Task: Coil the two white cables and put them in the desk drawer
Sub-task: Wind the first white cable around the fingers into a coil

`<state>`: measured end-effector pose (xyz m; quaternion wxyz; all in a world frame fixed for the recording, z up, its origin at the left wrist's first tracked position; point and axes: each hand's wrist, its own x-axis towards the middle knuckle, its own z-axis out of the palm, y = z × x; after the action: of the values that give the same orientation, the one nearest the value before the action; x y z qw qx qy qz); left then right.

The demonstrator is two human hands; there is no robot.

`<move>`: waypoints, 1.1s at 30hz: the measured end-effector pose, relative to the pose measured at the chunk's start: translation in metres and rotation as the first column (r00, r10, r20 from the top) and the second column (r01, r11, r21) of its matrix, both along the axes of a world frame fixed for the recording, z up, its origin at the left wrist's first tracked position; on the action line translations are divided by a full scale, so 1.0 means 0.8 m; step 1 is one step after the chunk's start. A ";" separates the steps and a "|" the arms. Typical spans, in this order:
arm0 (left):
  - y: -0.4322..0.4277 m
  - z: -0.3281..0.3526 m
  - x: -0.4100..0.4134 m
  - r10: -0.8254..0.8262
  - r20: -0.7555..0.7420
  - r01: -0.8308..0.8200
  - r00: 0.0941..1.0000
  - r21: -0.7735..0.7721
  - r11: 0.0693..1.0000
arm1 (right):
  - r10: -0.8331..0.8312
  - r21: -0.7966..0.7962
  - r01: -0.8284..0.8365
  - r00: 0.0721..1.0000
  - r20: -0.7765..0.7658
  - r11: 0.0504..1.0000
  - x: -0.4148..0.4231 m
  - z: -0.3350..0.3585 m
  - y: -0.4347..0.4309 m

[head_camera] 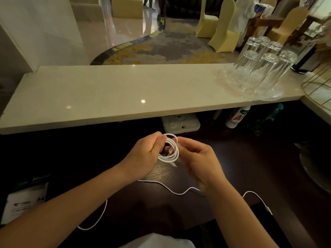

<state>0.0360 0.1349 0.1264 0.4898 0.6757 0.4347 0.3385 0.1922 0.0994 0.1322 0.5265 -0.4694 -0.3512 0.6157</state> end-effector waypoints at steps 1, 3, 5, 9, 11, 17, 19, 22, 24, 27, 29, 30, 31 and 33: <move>-0.002 -0.001 0.002 0.004 -0.022 -0.003 1.000 0.020 1.000 | -0.030 -0.049 0.026 0.996 -0.081 0.998 -0.003 0.000 0.000; -0.004 -0.005 0.005 0.041 -0.072 -0.034 0.997 0.091 0.995 | -0.054 -0.128 0.027 0.975 -0.214 0.991 -0.006 0.000 0.000; -0.003 -0.007 0.005 0.077 -0.107 -0.058 0.991 0.169 0.984 | -0.033 -0.179 -0.022 0.954 -0.297 0.984 -0.007 -0.001 -0.002; 0.001 -0.013 0.000 0.113 -0.173 -0.069 0.978 0.242 0.968 | 0.053 -0.214 -0.104 0.970 -0.236 0.971 -0.006 -0.001 -0.004; 0.004 -0.013 -0.004 0.156 -0.186 -0.101 0.970 0.275 0.956 | 0.115 -0.209 -0.154 0.976 -0.186 0.966 -0.004 0.003 -0.007; 0.003 -0.010 -0.007 0.179 -0.248 -0.089 0.952 0.336 0.938 | 0.092 0.080 -0.135 0.910 0.404 0.988 -0.013 -0.004 -0.019; 0.004 -0.010 -0.007 0.164 -0.251 -0.083 0.954 0.305 0.949 | -0.014 0.170 -0.074 0.885 0.466 0.983 -0.018 -0.009 -0.020; 0.007 -0.008 -0.006 0.158 -0.235 -0.100 0.959 0.242 0.965 | -0.147 0.300 -0.016 0.846 0.512 0.954 -0.028 -0.018 -0.022; 0.008 -0.005 -0.005 0.163 -0.237 -0.110 0.958 0.223 0.969 | -0.239 0.367 0.027 0.804 0.545 0.930 -0.033 -0.024 -0.024; 0.009 -0.001 -0.005 0.186 -0.217 -0.147 0.958 0.186 0.971 | -0.261 0.403 0.068 0.855 0.447 0.913 -0.034 -0.022 -0.027; 0.010 -0.001 -0.006 0.138 -0.179 -0.119 0.974 0.116 0.986 | -0.234 0.396 0.076 0.900 0.368 0.915 -0.035 -0.017 -0.027; 0.010 -0.003 -0.006 0.093 -0.144 -0.085 0.985 0.058 0.995 | -0.228 0.380 0.090 0.914 0.336 0.920 -0.036 -0.015 -0.027; 0.010 -0.004 -0.006 0.050 -0.106 -0.051 0.993 -0.003 0.999 | -0.231 0.352 0.121 0.929 0.290 0.928 -0.036 -0.014 -0.025; 0.008 -0.007 -0.006 -0.010 -0.052 0.005 0.999 -0.097 0.995 | -0.241 0.246 0.206 0.963 0.123 0.947 -0.034 -0.011 -0.021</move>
<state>0.0310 0.1415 0.1209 0.5117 0.6613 0.4610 0.2972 0.1654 0.0827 0.1232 0.6157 -0.4873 -0.4038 0.4694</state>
